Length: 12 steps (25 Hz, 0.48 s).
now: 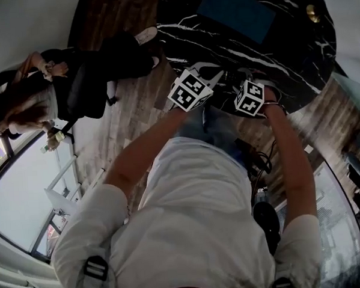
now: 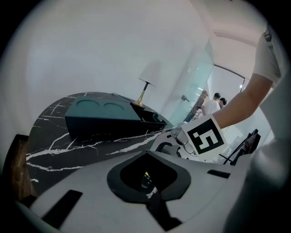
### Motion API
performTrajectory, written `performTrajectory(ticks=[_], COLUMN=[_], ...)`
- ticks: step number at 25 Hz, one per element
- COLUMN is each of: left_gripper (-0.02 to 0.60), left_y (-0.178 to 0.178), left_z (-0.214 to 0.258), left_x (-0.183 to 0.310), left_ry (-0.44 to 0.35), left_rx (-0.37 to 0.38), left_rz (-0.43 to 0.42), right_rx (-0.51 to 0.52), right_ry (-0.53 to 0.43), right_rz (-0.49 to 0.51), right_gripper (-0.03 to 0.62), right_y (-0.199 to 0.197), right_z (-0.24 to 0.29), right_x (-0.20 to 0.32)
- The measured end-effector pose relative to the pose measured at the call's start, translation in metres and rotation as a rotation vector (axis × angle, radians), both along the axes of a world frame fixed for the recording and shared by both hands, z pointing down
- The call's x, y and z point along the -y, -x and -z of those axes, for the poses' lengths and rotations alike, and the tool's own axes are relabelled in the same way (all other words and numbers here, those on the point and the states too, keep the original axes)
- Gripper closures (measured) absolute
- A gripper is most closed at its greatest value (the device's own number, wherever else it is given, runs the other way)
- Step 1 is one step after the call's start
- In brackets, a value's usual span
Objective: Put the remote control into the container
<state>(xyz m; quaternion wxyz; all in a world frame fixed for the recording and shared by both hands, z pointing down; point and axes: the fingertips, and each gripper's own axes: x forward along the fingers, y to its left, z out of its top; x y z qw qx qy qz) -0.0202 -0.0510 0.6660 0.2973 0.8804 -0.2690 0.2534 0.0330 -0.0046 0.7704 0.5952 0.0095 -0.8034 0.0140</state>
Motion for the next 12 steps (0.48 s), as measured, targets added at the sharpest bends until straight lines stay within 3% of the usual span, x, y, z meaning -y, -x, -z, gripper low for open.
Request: performTrajectory(ticks=[6,12], left_gripper=[0.575,0.575], left_y=[0.001,-0.006], left_z=[-0.01,0.022], left_x=[-0.01,-0.009], left_ry=[0.028,-0.01], left_rx=[0.003,-0.028], left_rz=[-0.008,-0.023], right_rx=[0.031,0.076], right_ry=[0.011,-0.058], right_rz=[-0.023,-0.086], right_gripper=[0.384,0.385], right_y=[-0.002,-0.002], right_z=[-0.002,0.032], right_x=[-0.002,0.006])
